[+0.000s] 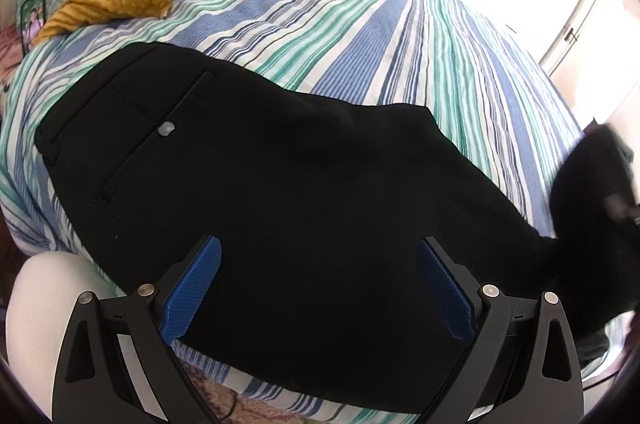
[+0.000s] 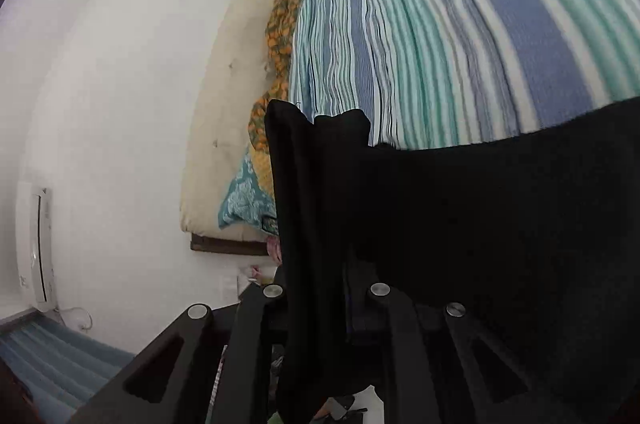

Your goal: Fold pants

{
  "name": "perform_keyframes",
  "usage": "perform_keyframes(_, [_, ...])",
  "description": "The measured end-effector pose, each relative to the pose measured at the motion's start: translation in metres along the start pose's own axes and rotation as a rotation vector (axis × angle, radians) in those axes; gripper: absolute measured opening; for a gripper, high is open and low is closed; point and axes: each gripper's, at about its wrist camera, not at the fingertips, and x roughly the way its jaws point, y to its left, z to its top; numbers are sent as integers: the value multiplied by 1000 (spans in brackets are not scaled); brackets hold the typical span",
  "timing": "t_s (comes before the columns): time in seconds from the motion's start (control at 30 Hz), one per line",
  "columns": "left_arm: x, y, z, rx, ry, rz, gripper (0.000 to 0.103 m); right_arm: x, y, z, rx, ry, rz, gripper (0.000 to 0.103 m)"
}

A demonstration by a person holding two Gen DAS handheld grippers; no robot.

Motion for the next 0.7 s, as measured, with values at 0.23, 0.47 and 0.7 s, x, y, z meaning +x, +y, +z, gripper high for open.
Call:
perform_keyframes(0.23, [-27, 28, 1, -126, 20, -115, 98, 92, 30, -40, -402, 139, -502, 101])
perform_keyframes(0.47, [-31, -28, 0, 110, 41, -268, 93, -15, 34, -115, -749, -8, -734, 102])
perform_keyframes(0.7, [0, -84, -5, 292, 141, -293, 46, -97, 7, -139, -567, -215, -761, 102])
